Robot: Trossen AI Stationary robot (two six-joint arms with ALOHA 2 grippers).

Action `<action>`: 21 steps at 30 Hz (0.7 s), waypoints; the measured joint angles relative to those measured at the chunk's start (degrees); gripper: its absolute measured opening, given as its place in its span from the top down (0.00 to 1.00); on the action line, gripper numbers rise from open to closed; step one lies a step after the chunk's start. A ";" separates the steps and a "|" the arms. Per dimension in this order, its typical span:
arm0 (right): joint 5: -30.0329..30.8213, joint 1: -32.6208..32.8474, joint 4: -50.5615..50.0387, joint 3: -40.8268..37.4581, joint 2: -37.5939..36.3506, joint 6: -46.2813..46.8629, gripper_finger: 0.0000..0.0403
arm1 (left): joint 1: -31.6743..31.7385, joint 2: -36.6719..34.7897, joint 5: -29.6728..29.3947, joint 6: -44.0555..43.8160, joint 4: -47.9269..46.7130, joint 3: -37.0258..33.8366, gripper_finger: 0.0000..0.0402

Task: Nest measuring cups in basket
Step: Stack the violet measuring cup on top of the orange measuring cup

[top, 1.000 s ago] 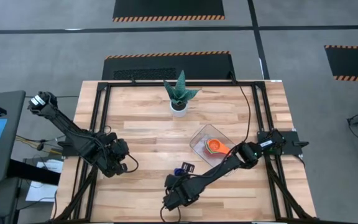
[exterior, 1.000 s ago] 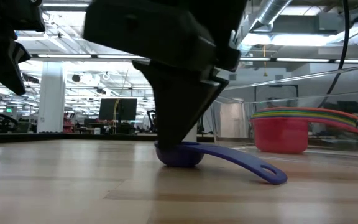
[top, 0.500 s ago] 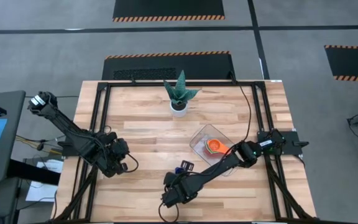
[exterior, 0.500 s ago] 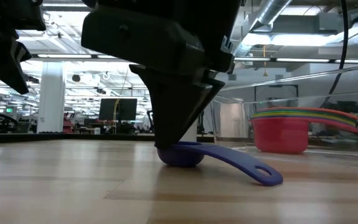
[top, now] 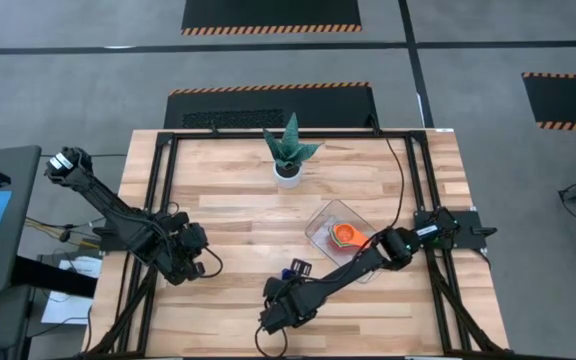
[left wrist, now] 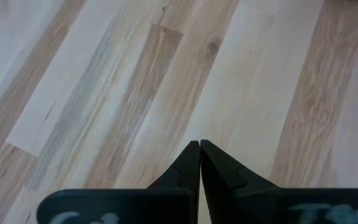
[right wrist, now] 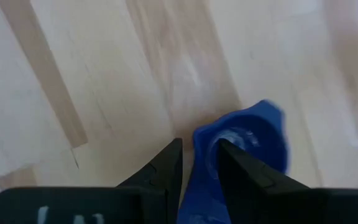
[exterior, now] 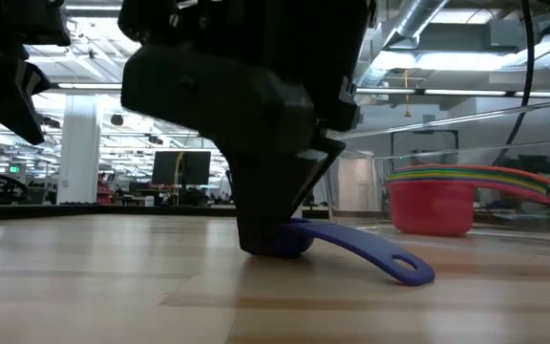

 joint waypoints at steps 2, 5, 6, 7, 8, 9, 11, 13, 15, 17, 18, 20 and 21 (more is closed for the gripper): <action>-0.60 -0.11 0.11 0.04 -0.08 -0.32 0.70 | -0.02 0.01 0.00 0.00 0.01 0.00 1.00; -0.55 -0.13 0.04 0.09 -0.21 -0.34 0.70 | -0.02 0.00 0.00 -0.04 0.02 0.00 1.00; -0.56 -0.14 0.07 0.07 -0.18 -0.33 0.70 | -0.02 0.00 0.00 -0.04 0.02 0.00 1.00; -0.56 -0.15 0.12 0.07 -0.18 -0.06 0.70 | 0.00 0.00 0.00 -0.04 0.04 0.00 1.00; -0.53 -0.16 0.19 0.07 -0.19 0.40 0.70 | -0.02 0.00 -0.06 -0.04 0.02 0.00 1.00; -0.51 -0.20 0.24 0.08 -0.20 0.85 0.70 | -0.01 0.00 -0.07 -0.04 0.02 0.00 1.00; -0.83 -0.39 0.13 0.07 -0.20 1.17 0.70 | -0.02 0.00 -0.09 -0.07 0.02 0.00 1.00; -0.89 -0.58 0.06 0.08 -0.20 1.18 0.70 | -0.02 0.00 -0.11 -0.07 0.02 0.00 1.00; -1.06 -0.88 -0.03 0.09 -0.20 1.54 0.70 | 0.00 0.01 -0.14 -0.09 0.02 0.00 1.00; -1.85 -1.15 -0.02 0.08 -0.20 3.16 0.70 | 0.00 0.00 -0.14 -0.09 0.02 0.00 1.00; -2.27 -1.29 -0.02 0.08 -0.20 4.22 0.71 | -0.01 0.00 -0.15 -0.09 0.02 0.00 1.00; -2.58 -1.64 -0.05 0.07 -0.20 5.78 0.75 | 0.00 0.01 -0.15 -0.05 0.02 0.00 1.00; -2.74 -1.70 -0.05 0.09 -0.20 6.09 0.77 | -0.02 0.00 -0.16 0.01 0.02 0.00 1.00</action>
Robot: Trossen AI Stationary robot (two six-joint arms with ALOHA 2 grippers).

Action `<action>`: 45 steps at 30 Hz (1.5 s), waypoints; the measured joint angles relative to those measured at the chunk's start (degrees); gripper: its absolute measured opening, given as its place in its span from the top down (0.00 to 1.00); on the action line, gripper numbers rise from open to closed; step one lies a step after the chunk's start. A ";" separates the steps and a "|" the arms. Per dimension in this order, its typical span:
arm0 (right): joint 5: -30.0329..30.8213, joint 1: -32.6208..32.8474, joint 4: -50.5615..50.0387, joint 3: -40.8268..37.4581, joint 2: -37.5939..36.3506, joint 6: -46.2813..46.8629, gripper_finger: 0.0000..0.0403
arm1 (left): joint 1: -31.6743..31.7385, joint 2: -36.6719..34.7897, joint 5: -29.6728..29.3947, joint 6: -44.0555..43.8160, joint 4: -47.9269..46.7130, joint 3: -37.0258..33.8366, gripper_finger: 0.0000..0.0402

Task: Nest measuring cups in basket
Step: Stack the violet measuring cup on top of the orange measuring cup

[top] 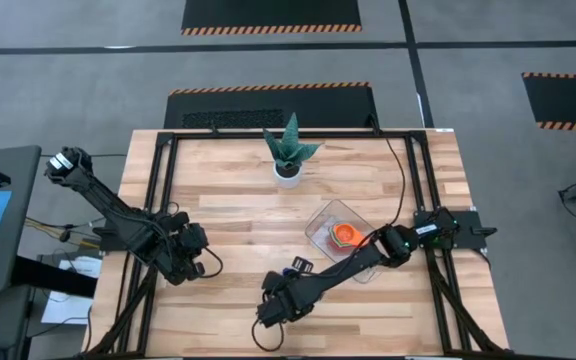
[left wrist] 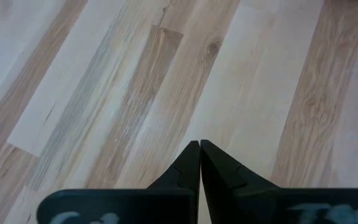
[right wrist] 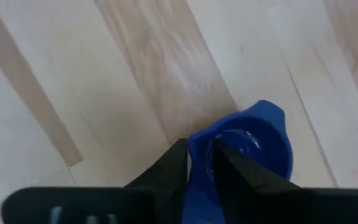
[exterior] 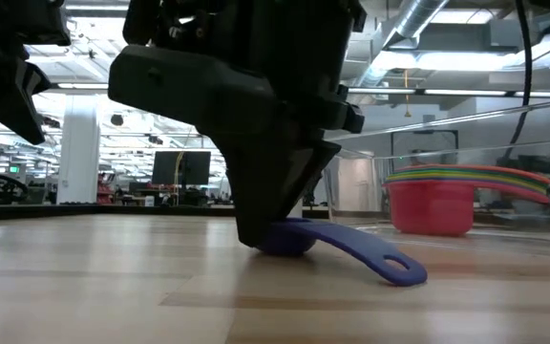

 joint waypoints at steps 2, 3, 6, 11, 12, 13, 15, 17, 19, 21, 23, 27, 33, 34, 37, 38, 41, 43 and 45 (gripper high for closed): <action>-0.23 -0.34 0.02 -0.01 0.00 0.68 0.84 | 0.02 0.00 -0.01 0.03 0.00 0.00 1.00; -0.67 -0.53 0.06 -0.01 0.00 0.84 0.88 | 0.02 0.00 -0.01 0.05 0.00 0.00 1.00; -1.17 -0.80 -0.04 0.02 -0.11 0.84 0.96 | 0.02 0.00 -0.01 0.16 0.00 0.00 1.00; -1.39 -1.09 0.29 0.24 -0.11 2.24 0.97 | 0.02 0.00 -0.01 0.18 0.00 0.00 1.00; -1.36 -1.09 0.16 0.68 -0.11 2.22 0.98 | 0.02 0.00 -0.01 0.18 0.01 0.00 1.00; -1.37 -1.10 0.11 1.38 -0.11 2.11 0.98 | 0.00 0.00 -0.01 0.16 0.00 0.00 1.00; -1.33 -1.10 -0.33 3.18 -0.11 2.09 0.98 | 0.01 0.00 -0.01 0.14 0.03 0.00 1.00; -1.14 -1.00 -1.41 5.40 -0.11 2.04 0.98 | 0.01 0.00 0.06 -0.07 0.03 0.00 1.00; -0.11 -0.66 -1.71 5.81 -0.71 1.77 0.98 | 0.01 0.00 0.46 -0.42 0.02 0.00 1.00; 0.43 -0.28 -3.17 5.40 -1.97 2.31 0.98 | 0.02 0.02 0.94 -0.82 0.09 0.00 1.00; 0.84 0.25 -4.88 5.77 -2.94 3.81 0.98 | 0.00 0.02 1.83 -1.24 0.04 0.00 1.00; 1.57 1.94 -10.26 5.84 -5.61 7.04 0.98 | 0.00 0.02 2.83 -1.54 0.23 0.00 1.00; 5.64 4.37 -21.74 4.76 -13.39 10.32 0.98 | 0.00 0.02 3.14 -1.55 0.49 0.00 1.00; 6.99 4.48 -21.52 4.11 -15.04 9.20 0.98 | 0.02 0.02 3.16 -1.56 0.48 0.00 1.00; 10.77 4.59 -21.07 3.85 -18.94 7.15 0.98 | 0.00 0.02 3.15 -1.66 0.78 0.00 1.00; 11.48 4.44 -21.32 3.73 -20.27 5.94 0.98 | 0.02 0.02 3.14 -2.05 1.01 0.00 1.00; 12.15 4.07 -21.12 3.72 -23.67 1.00 0.98 | 0.02 0.02 3.17 -3.29 1.53 0.00 1.00; 11.32 3.63 -21.18 3.72 -25.83 -4.31 0.99 | 0.00 0.02 3.19 -4.15 1.60 0.00 1.00; 11.08 3.43 -21.33 3.69 -28.20 -9.60 0.99 | 0.02 0.02 3.20 -4.67 1.66 0.00 1.00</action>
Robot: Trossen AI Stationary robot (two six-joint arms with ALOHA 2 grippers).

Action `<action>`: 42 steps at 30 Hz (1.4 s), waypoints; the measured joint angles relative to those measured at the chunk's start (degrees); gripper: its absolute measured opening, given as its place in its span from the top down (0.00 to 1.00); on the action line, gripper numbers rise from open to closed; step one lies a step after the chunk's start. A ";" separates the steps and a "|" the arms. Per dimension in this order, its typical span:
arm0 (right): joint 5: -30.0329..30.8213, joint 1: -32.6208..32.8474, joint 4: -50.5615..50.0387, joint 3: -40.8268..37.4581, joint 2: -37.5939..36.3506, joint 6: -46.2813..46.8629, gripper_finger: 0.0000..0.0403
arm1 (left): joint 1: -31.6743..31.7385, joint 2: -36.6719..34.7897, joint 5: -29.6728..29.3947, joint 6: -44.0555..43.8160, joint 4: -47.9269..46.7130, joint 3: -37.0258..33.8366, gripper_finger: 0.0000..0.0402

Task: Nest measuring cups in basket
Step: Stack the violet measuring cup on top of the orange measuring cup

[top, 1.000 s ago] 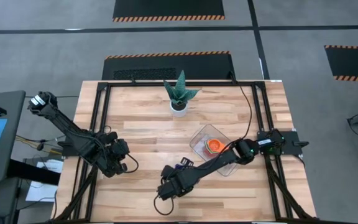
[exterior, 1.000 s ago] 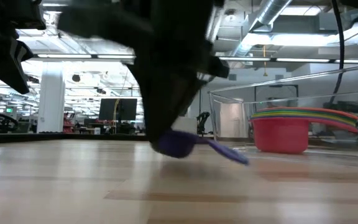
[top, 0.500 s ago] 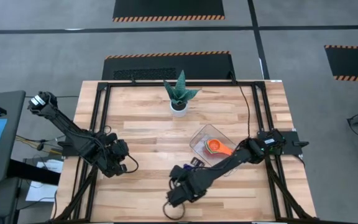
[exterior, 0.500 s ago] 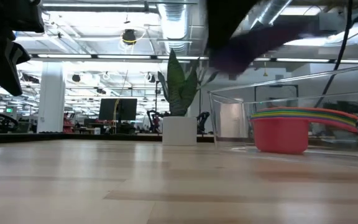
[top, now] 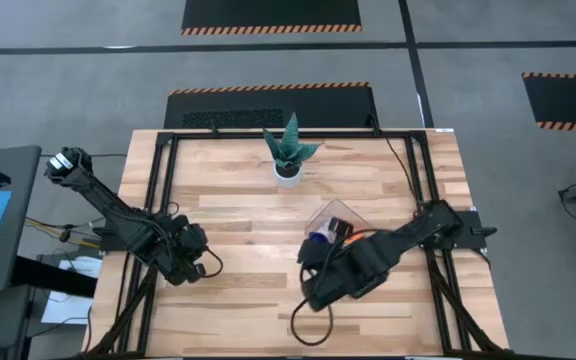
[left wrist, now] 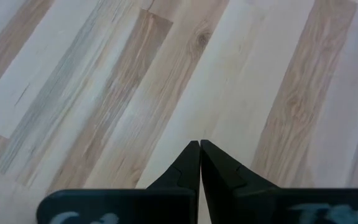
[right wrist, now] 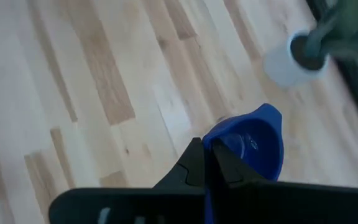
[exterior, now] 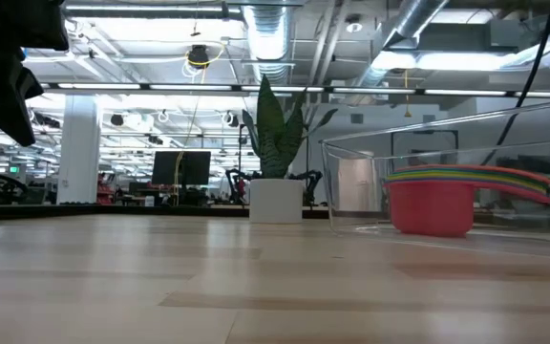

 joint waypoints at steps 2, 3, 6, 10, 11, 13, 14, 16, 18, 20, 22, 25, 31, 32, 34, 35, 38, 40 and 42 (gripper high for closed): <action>0.23 -0.30 0.20 0.02 -2.20 -4.16 0.99 | 0.00 0.00 -0.02 -0.07 0.06 0.00 1.00; 0.61 -0.52 0.17 0.02 -3.27 -5.84 0.99 | 0.00 0.00 -0.04 -0.08 0.08 0.00 1.00; 2.43 -0.99 0.17 0.02 -6.10 -10.40 0.99 | 0.00 0.00 -0.57 -0.11 0.11 0.00 1.00; 5.12 -1.14 0.29 -4.23 -10.73 -13.88 0.99 | 0.00 0.00 -1.15 -0.78 0.22 0.00 1.00; 5.72 -1.15 0.25 -6.55 -12.22 -13.81 0.99 | 0.00 0.00 -1.16 -1.33 0.25 0.00 1.00; 5.93 -1.18 0.08 -12.72 -15.68 -12.19 0.98 | 0.00 0.00 -1.64 -3.15 0.28 0.00 1.00; 5.92 -1.18 0.12 -16.07 -17.41 -10.49 0.98 | 0.00 0.00 -1.95 -4.34 0.28 0.00 1.00; 5.90 -1.18 0.26 -23.23 -20.97 -6.99 0.99 | 0.00 0.00 -3.19 -6.57 0.28 0.00 1.00; 5.82 -0.89 0.07 -30.41 -24.00 -3.96 0.99 | 0.00 0.00 -4.78 -8.45 0.28 0.00 1.00; 5.71 -0.52 1.21 -36.44 -26.10 -1.64 0.99 | 0.00 0.00 -6.28 -9.66 0.30 0.00 1.00; 5.66 -0.23 3.11 -41.70 -27.37 -0.10 0.99 | 0.00 0.00 -7.48 -10.35 0.30 0.00 1.00; 4.90 -0.17 6.68 -48.27 -27.73 0.35 0.99 | 0.00 0.00 -7.93 -10.52 0.31 0.00 1.00; 4.17 -0.72 14.89 -56.22 -25.18 -4.83 0.99 | 0.00 0.00 -8.00 -10.60 0.29 0.00 1.00; 4.15 -0.97 15.23 -56.59 -24.27 -6.03 0.99 | 0.00 0.00 -8.00 -10.60 0.28 0.00 1.00; 4.14 -1.51 16.06 -57.30 -22.88 -8.34 0.99 | 0.00 0.00 -8.21 -10.60 0.28 0.00 1.00; 4.17 -1.78 16.55 -57.45 -22.15 -9.61 0.99 | 0.00 0.00 -8.42 -10.62 0.29 0.00 1.00; 3.68 -2.56 20.54 -57.91 -19.75 -14.29 0.99 | 0.00 0.00 -8.91 -10.62 0.31 0.00 1.00; 2.35 -3.01 23.03 -57.96 -18.19 -18.43 0.99 | 0.00 0.00 -8.92 -10.62 0.31 0.00 1.00; 1.37 -3.46 25.36 -57.94 -16.62 -21.63 0.99 | 0.00 0.00 -8.92 -10.62 0.33 0.00 1.00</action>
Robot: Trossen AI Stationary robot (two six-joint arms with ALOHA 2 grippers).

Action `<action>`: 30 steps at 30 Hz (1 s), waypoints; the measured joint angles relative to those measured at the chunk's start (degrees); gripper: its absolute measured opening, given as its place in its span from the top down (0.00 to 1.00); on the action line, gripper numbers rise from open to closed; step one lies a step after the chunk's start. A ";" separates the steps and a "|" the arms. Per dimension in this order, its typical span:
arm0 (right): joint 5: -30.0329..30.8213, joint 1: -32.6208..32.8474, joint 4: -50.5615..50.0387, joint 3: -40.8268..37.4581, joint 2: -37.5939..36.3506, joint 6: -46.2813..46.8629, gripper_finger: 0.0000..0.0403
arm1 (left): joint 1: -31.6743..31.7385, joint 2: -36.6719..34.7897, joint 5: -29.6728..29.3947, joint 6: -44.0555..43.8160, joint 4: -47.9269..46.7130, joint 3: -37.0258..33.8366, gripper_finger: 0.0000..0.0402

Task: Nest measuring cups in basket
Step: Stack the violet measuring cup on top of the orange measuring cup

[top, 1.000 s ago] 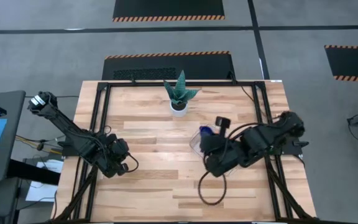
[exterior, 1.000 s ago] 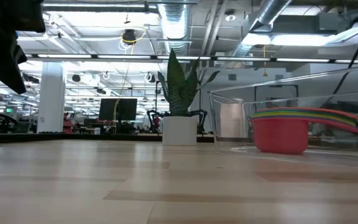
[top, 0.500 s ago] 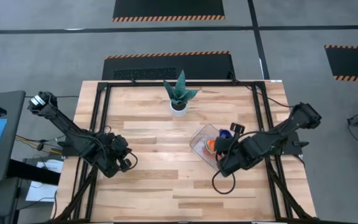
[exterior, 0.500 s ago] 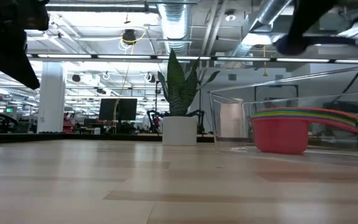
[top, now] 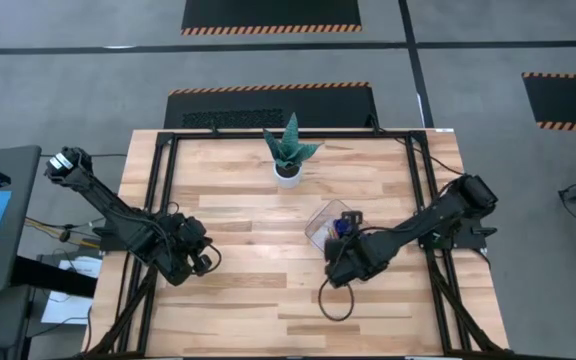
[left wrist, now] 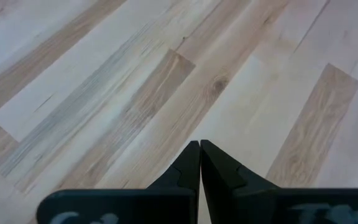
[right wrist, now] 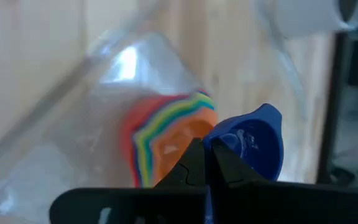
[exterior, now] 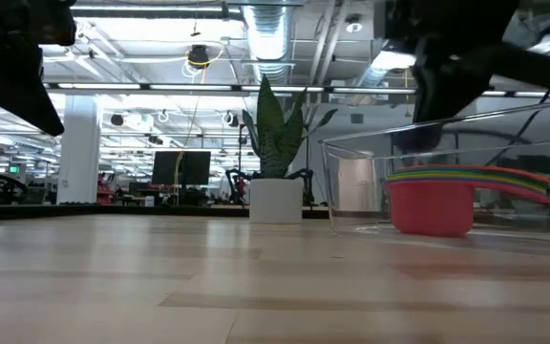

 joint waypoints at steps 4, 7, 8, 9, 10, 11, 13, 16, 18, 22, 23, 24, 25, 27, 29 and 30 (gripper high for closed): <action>-1.92 -0.78 -0.83 0.00 2.58 -1.86 0.99 | 0.00 0.00 -0.12 0.00 0.10 0.00 1.00; -3.57 -1.02 -1.77 -0.02 2.74 -1.74 0.98 | 0.00 0.00 -0.13 0.00 0.61 0.00 1.00; -3.65 -0.98 -1.95 0.00 2.70 -1.17 0.98 | 0.00 0.00 -0.13 -0.02 0.63 0.00 1.00; -4.07 -0.94 -2.12 -0.02 2.55 -0.34 0.97 | 0.00 0.00 -0.13 -0.19 0.63 0.00 1.00; -4.61 -0.92 -2.20 -0.02 2.31 0.54 0.97 | 0.00 0.00 -0.13 -0.42 0.63 0.00 1.00; -4.93 -0.89 -2.17 -0.02 1.97 1.33 0.96 | 0.00 0.00 -0.13 -0.66 0.63 0.00 1.00; -5.20 -0.87 -2.12 0.02 1.78 1.99 0.93 | 0.00 0.00 -0.13 -0.85 0.63 0.00 1.00; -5.99 -0.89 -2.02 0.02 1.87 2.02 0.89 | 0.00 0.00 -0.13 -0.85 0.61 0.00 1.00; -5.99 -1.05 -2.01 0.04 2.36 2.02 0.87 | 0.00 0.00 -0.13 -0.85 0.61 0.00 1.00; -7.02 -1.57 -1.37 -0.36 2.61 1.96 0.85 | 0.00 0.00 -0.12 -0.85 0.61 0.00 1.00; -7.49 -1.74 -0.62 -0.70 2.60 1.43 0.85 | 0.00 0.00 -0.11 -0.85 0.61 0.00 1.00; -7.94 -1.77 -0.13 -1.00 2.60 0.55 0.85 | 0.00 0.00 -0.11 -0.85 0.61 0.00 1.00; -8.21 -1.78 -0.10 -1.11 2.55 -0.29 0.85 | 0.00 0.00 -0.11 -0.85 0.61 0.00 1.00; -8.39 -1.79 -0.11 -1.11 2.55 -1.79 0.85 | 0.00 0.00 -0.11 -0.85 0.61 0.00 1.00; -8.41 -1.79 -0.09 -1.13 2.55 -2.38 0.85 | 0.00 0.00 -0.11 -1.12 0.61 0.00 1.00; -8.41 -1.79 -0.11 -1.14 2.55 -2.49 0.85 | 0.00 0.00 -0.09 -1.35 0.63 0.00 1.00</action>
